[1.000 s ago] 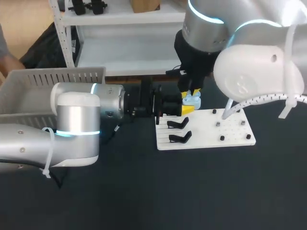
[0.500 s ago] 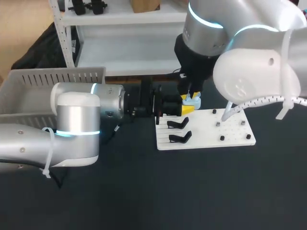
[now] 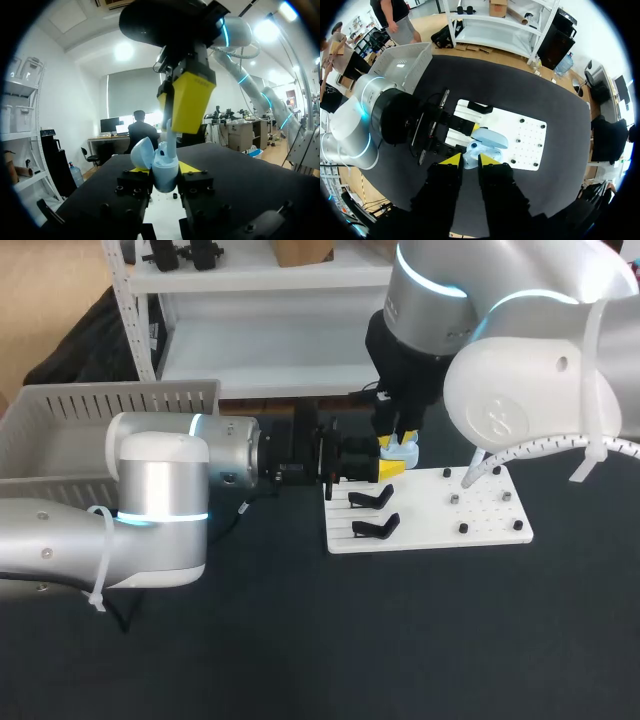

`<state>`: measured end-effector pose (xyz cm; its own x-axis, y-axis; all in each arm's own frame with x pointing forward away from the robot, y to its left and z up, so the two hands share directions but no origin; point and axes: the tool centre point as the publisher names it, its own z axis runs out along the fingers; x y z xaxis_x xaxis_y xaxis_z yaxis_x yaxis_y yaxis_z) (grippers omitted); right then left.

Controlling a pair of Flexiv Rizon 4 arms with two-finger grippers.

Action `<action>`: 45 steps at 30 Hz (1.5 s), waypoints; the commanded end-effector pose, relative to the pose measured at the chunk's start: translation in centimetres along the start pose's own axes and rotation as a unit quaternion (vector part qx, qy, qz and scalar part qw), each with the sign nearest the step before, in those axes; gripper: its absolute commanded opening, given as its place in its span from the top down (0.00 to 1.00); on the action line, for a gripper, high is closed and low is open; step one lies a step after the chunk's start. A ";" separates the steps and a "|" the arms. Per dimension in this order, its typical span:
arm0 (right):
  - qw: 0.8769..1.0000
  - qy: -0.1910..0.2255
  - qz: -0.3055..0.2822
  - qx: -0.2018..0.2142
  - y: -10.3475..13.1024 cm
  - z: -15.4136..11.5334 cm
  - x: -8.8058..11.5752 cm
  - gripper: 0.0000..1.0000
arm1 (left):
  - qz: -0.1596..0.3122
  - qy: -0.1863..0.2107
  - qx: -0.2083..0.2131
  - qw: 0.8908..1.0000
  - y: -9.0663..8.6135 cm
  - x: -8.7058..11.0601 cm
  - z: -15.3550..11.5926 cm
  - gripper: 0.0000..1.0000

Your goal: Pick up each earbud case from the left stands, insert the matching earbuds, close the lid, and place the case in the box.

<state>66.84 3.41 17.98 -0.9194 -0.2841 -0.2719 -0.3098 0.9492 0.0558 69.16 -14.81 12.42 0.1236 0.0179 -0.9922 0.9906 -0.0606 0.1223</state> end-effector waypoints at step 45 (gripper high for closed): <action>1.000 0.007 -0.001 0.001 -0.4 1.3 -0.8 1.00 | 0.001 -0.002 0.000 1.000 0.0 0.1 0.0 1.00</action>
<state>67.79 3.29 17.00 -0.9213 -0.2857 -0.2639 -0.3099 0.9492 0.0542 69.17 -14.78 12.40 0.1236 0.0182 -0.9922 0.9907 -0.0604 0.1223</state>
